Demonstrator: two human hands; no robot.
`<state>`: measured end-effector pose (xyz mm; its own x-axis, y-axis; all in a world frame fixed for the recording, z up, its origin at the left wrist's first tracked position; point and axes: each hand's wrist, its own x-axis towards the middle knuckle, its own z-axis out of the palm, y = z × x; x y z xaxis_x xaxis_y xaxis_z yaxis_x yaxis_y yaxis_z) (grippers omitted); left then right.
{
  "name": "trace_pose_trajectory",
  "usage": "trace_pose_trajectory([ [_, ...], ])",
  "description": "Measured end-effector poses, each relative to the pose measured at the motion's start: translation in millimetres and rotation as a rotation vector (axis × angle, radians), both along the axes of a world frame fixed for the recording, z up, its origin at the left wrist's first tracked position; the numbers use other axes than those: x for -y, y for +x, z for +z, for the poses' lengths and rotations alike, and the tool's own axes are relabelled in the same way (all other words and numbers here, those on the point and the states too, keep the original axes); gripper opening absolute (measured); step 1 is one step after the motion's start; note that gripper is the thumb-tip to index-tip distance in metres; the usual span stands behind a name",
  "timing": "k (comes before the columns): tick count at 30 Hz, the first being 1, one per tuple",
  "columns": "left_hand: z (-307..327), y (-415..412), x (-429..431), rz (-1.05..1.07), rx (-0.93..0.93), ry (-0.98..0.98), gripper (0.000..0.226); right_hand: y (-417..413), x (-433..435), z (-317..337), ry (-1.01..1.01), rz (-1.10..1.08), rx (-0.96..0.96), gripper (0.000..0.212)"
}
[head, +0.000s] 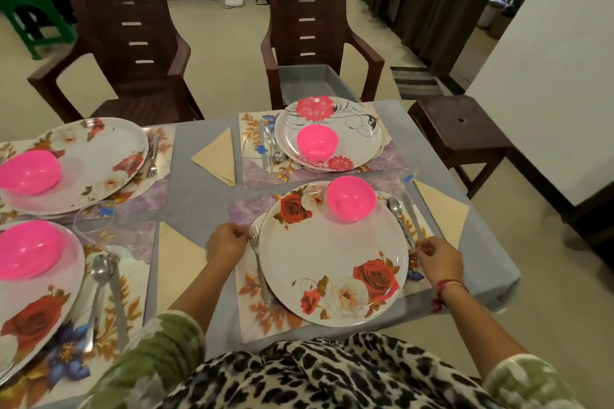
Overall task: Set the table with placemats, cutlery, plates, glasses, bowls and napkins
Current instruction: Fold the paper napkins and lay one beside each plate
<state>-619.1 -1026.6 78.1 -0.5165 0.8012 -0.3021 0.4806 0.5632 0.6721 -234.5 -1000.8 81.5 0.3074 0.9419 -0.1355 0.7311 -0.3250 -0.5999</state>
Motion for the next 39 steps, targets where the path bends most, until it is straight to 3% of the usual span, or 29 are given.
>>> trace_pose_trajectory([
  [10, -1, -18, -1, -0.039, -0.027, -0.036, 0.014, -2, 10, -4, 0.043, -0.018, 0.013, 0.011],
  [21, 1, -13, 3, 0.191, 0.253, 0.002, 0.009, 10, -2, 2, 0.097, -0.054, 0.005, 0.023],
  [27, -5, -2, 29, 0.184, 0.145, 0.087, 0.025, 5, -25, 3, 0.005, 0.164, 0.122, 0.020],
  [33, -4, 19, 47, 0.022, 0.030, 0.096, 0.038, 15, -17, 4, 0.005, 0.125, 0.113, 0.023],
  [39, -5, 19, 49, -0.013, -0.002, 0.109, 0.042, 22, -12, 7, 0.009, 0.139, 0.093, 0.023],
])
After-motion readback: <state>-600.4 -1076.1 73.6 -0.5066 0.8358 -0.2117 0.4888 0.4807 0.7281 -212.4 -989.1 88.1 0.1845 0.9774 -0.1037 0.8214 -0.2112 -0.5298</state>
